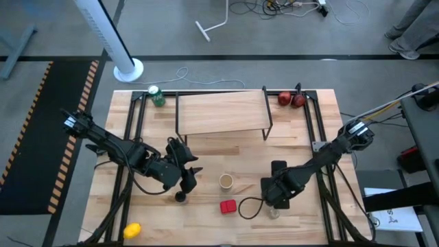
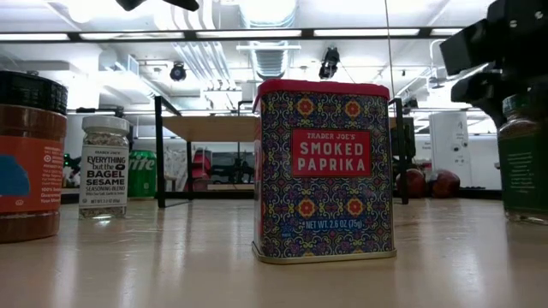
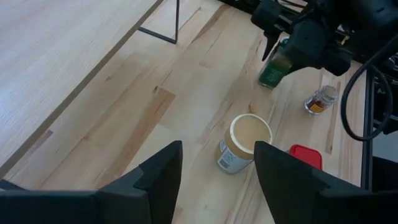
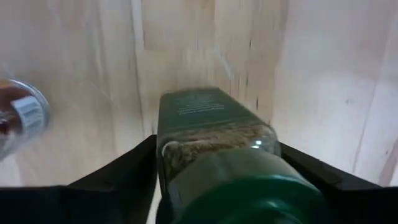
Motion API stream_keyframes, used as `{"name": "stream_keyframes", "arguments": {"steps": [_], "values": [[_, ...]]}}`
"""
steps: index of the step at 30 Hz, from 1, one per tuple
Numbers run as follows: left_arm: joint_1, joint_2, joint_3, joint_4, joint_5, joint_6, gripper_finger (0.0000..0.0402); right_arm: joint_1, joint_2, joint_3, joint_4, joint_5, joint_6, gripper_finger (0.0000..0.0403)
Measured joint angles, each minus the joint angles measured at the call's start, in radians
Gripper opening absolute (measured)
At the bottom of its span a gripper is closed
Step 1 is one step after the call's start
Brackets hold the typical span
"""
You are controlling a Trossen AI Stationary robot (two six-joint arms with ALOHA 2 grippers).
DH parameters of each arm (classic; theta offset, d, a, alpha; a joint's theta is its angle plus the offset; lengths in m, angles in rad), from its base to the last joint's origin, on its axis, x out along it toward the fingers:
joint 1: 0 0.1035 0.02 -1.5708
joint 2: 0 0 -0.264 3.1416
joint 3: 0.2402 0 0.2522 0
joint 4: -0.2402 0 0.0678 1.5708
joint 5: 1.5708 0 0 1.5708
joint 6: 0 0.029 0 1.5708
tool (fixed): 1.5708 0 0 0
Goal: Shelf spices
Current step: Put the green seasoning bottle on the shelf
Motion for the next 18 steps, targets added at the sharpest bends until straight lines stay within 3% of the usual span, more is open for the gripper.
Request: {"name": "stream_keyframes", "arguments": {"steps": [6,18], "values": [[0.000,0.000,0.000,0.000,0.000,0.003,0.0191,-0.003,-0.001,-0.018,0.047,-0.041,-0.022,0.0180],[0.000,0.000,0.000,0.000,0.000,0.004,0.0185,-0.002,-0.050,0.042,0.052,-0.048,-0.115,0.0179]]}}
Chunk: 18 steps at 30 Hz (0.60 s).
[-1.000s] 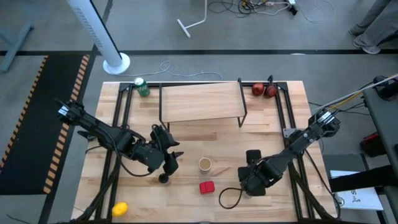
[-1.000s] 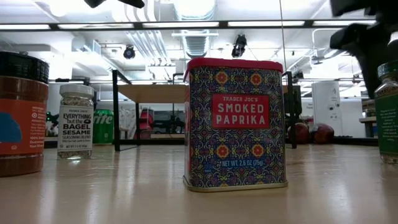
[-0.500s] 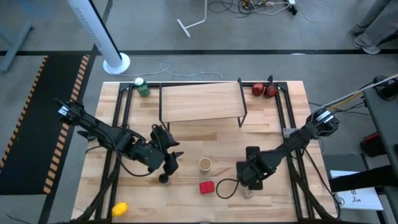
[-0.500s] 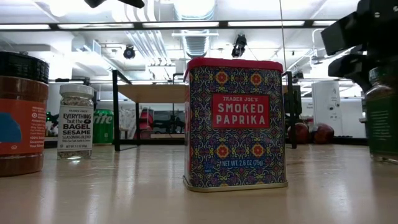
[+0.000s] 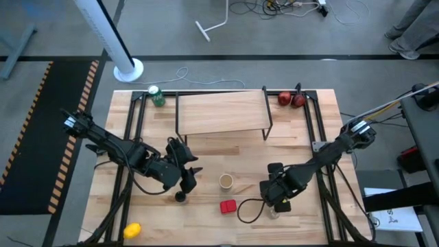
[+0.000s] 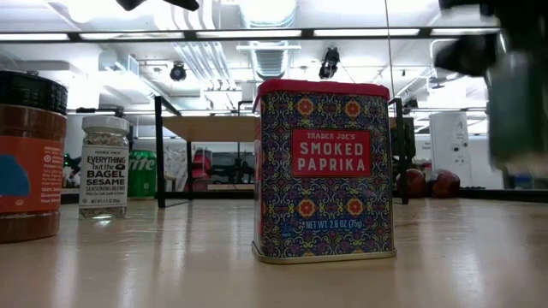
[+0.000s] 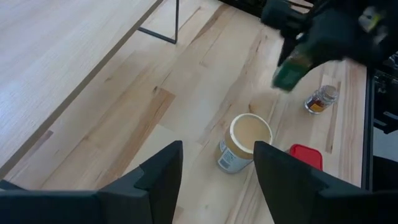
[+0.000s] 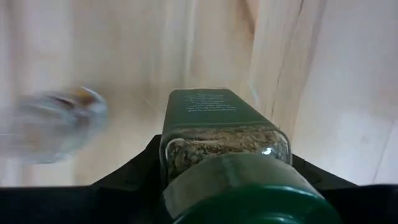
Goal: Shelf spices
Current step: Put the green seasoning bottle on the shelf
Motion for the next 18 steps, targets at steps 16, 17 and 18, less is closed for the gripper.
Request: {"name": "stream_keyframes", "arguments": {"steps": [16,17,18], "values": [[0.012,0.000,-0.002,0.193,-0.067,0.218,0.0182,-0.381,-0.235,0.187,-0.219,0.041,-0.408,0.0179],[0.016,0.000,-0.002,0.222,-0.082,0.244,0.0180,-0.414,-0.233,0.209,-0.237,0.041,-0.440,0.0179],[0.022,0.000,-0.002,0.246,-0.098,0.267,0.0178,-0.445,-0.230,0.232,-0.250,0.038,-0.473,0.0179]]}}
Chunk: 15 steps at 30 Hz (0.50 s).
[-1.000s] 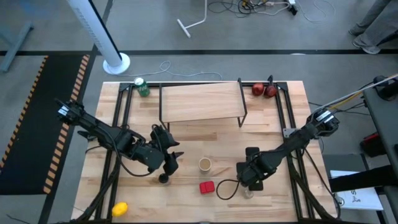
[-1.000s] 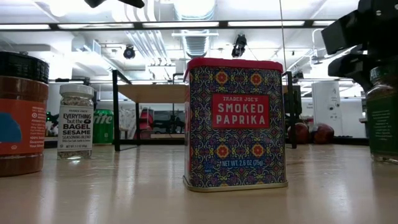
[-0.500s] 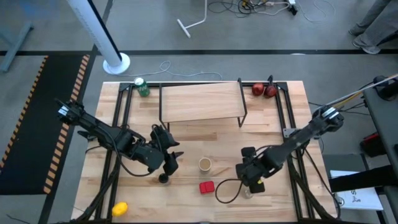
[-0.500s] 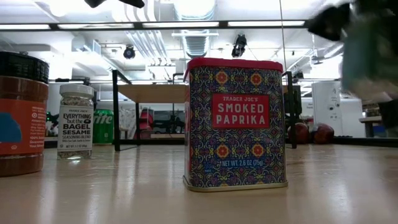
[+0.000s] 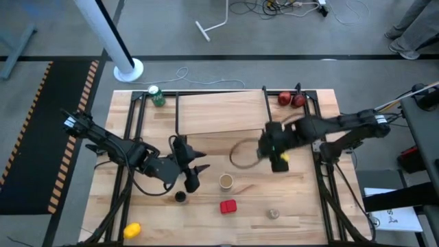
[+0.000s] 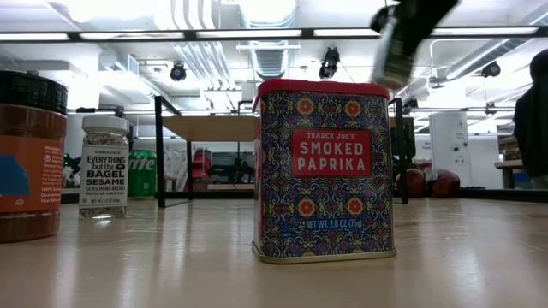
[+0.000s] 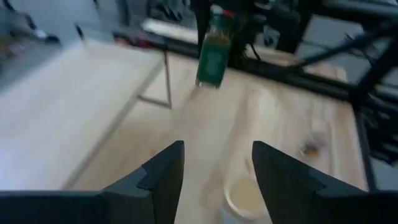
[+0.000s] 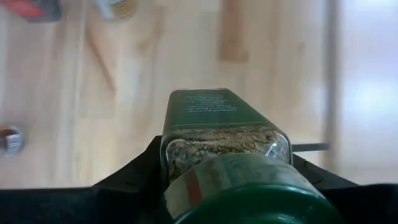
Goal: Shelf spices
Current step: Put the green seasoning bottle on the shelf
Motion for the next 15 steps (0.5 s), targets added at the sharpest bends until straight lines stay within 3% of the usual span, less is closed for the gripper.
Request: {"name": "stream_keyframes", "arguments": {"steps": [7,15], "values": [[0.068,-0.001,0.000,0.124,-0.067,0.094,0.0164,-0.209,0.032,0.184,-0.039,-0.039,-0.201,0.0179],[0.194,-0.014,0.019,0.131,0.101,0.167,0.0147,-0.423,0.246,0.485,-0.234,-0.072,-0.336,0.0179]]}}
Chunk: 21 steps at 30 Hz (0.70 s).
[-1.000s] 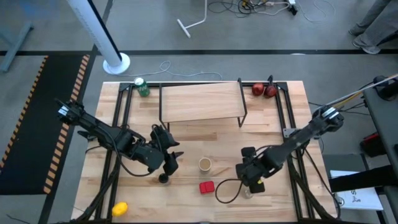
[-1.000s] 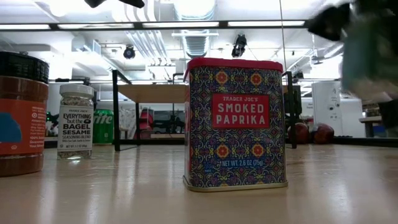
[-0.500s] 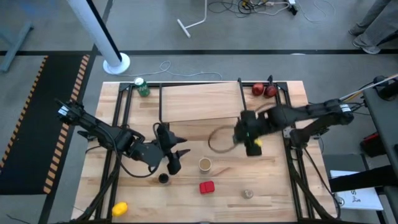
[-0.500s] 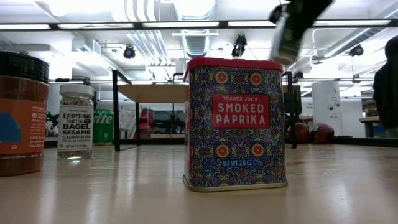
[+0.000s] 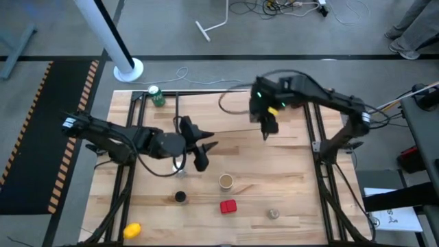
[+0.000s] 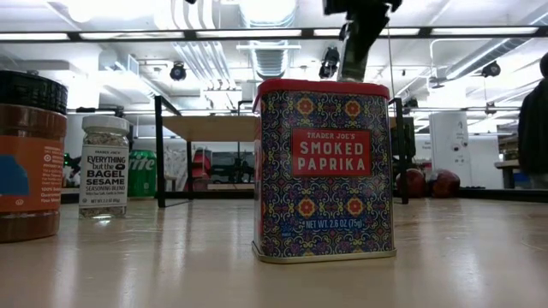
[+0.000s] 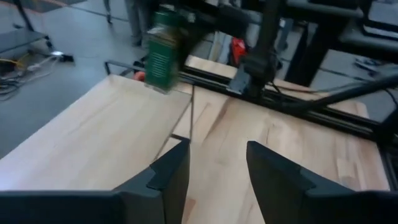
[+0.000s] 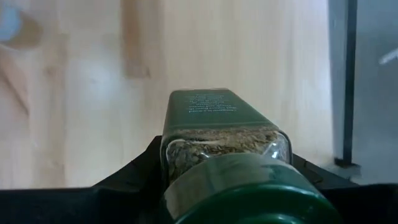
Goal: Shelf spices
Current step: Put the green seasoning bottle on the shelf
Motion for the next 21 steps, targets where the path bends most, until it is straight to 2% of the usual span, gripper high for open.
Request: {"name": "stream_keyframes", "arguments": {"steps": [4,11,21], "values": [[0.014,0.002,0.000,-0.015,0.074,0.015,0.0140,-0.073,0.116,0.163,-0.105,-0.071,-0.042,0.0179],[0.012,0.002,-0.001,-0.074,0.078,0.016,0.0132,-0.139,0.258,0.336,-0.146,-0.055,-0.071,0.0179],[0.012,0.002,-0.002,-0.097,0.077,0.015,0.0123,-0.201,0.293,0.366,-0.162,-0.030,-0.142,0.0181]]}}
